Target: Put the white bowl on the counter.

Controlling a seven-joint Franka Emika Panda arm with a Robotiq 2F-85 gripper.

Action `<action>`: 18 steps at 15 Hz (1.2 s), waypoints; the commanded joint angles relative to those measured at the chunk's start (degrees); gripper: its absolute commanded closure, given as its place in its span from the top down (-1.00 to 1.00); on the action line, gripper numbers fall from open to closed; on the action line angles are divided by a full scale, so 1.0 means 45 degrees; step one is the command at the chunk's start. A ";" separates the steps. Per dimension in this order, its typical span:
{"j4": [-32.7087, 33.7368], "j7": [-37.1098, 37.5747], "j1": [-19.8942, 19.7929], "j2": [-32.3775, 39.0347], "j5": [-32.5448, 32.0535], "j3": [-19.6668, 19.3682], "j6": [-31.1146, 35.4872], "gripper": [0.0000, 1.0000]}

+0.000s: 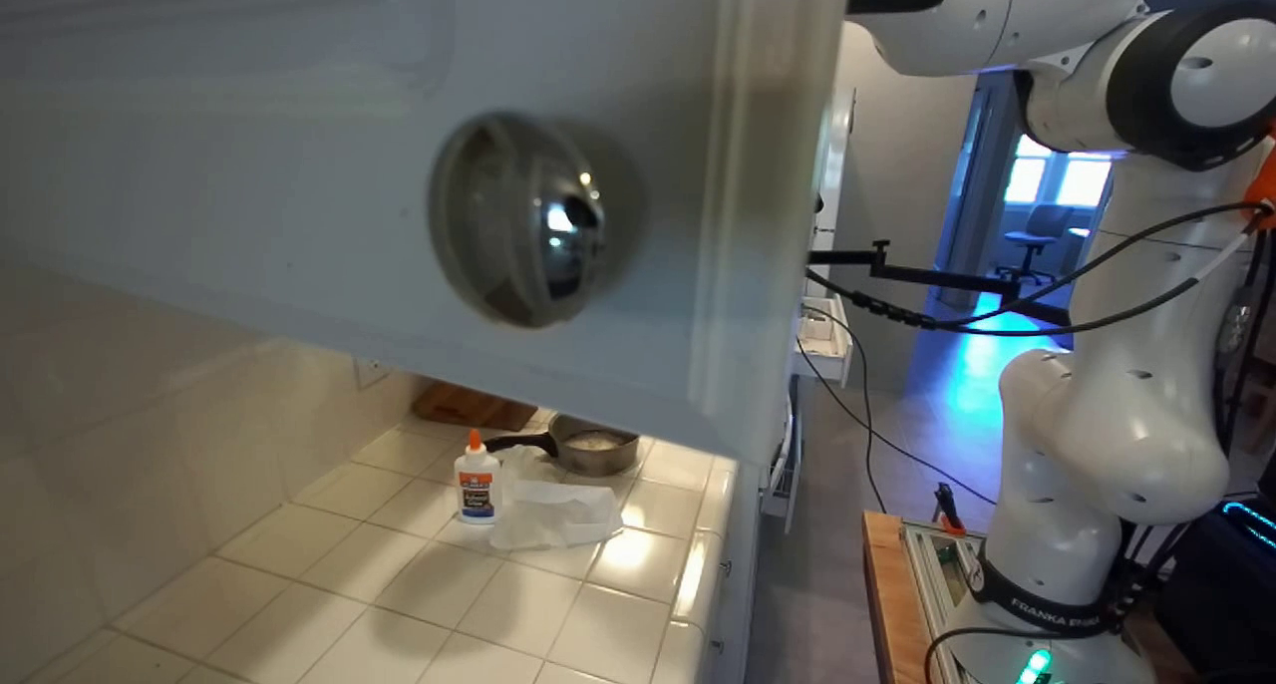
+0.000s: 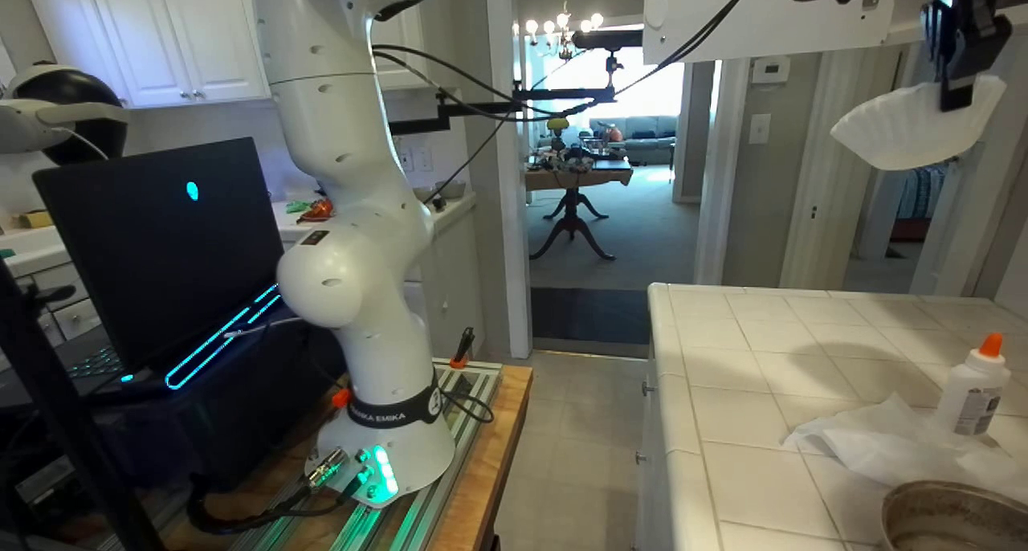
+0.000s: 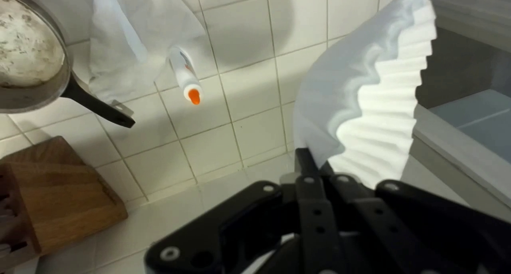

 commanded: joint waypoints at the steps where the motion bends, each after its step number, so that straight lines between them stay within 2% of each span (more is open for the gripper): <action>1: -0.0763 -0.0531 -0.0181 -0.0368 0.0357 -0.0121 -0.0448 -1.00; 7: -0.1416 -0.1276 -0.0296 -0.0149 0.0414 -0.0243 -0.0854 -1.00; 15: -0.2517 -0.2641 -0.0403 0.0313 0.1003 -0.0374 -0.0044 -1.00; 18: -0.2862 -0.2665 -0.0412 0.0503 0.0921 -0.0346 0.0625 -1.00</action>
